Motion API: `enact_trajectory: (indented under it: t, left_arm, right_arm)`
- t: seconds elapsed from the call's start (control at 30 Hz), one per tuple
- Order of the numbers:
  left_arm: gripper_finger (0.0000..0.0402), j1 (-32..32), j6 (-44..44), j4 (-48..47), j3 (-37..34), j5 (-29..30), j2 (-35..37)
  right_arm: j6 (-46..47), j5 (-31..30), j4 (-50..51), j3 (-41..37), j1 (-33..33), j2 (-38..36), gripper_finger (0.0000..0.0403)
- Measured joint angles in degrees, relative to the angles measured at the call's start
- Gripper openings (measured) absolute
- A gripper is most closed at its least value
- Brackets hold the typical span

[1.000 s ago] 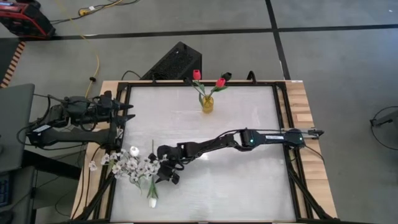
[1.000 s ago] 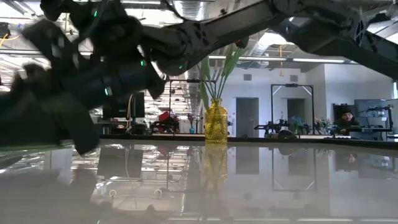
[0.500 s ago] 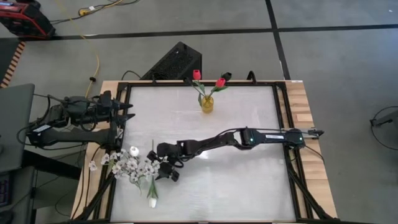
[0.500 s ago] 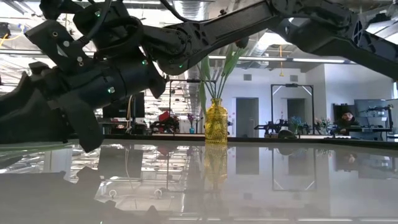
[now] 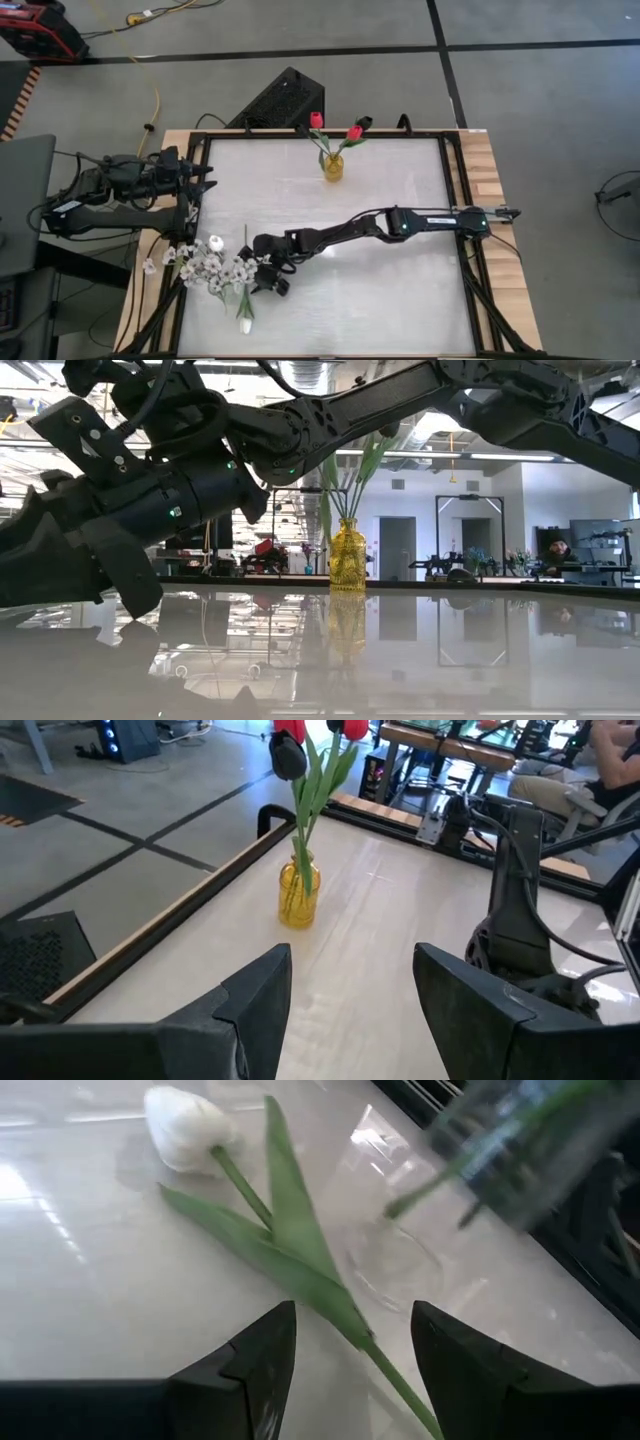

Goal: Sort flowers into vase by color
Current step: Put the white flower into the transparent vase

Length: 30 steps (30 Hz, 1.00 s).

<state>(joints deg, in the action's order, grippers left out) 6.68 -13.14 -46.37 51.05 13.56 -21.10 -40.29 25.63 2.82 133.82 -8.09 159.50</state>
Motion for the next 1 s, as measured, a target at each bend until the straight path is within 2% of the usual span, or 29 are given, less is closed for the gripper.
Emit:
enact_trajectory:
  t: [0.43, 0.73, 0.87, 1.0]
  left_arm:
    - [0.0198, 0.0, -0.7, 0.9, 0.0, 0.0, 0.0]
    - [0.0198, 0.0, -2.4, 0.9, 0.0, -0.7, 0.0]
    - [0.0198, 0.0, -2.7, 0.8, 0.0, -1.4, 0.0]
    - [0.0198, 0.0, -2.8, 0.8, 0.0, -2.7, 0.0]
  right_arm:
    - [0.1, 0.0, -1.3, 0.0, -2.4, 0.1, 0.0202]
    - [2.5, -0.7, -2.3, -0.1, -2.8, 0.2, 0.0171]
    - [4.2, -0.3, -2.2, -0.1, -2.8, 0.2, 0.0147]
    - [4.6, -0.3, -1.9, -0.1, -2.8, 0.2, 0.0098]
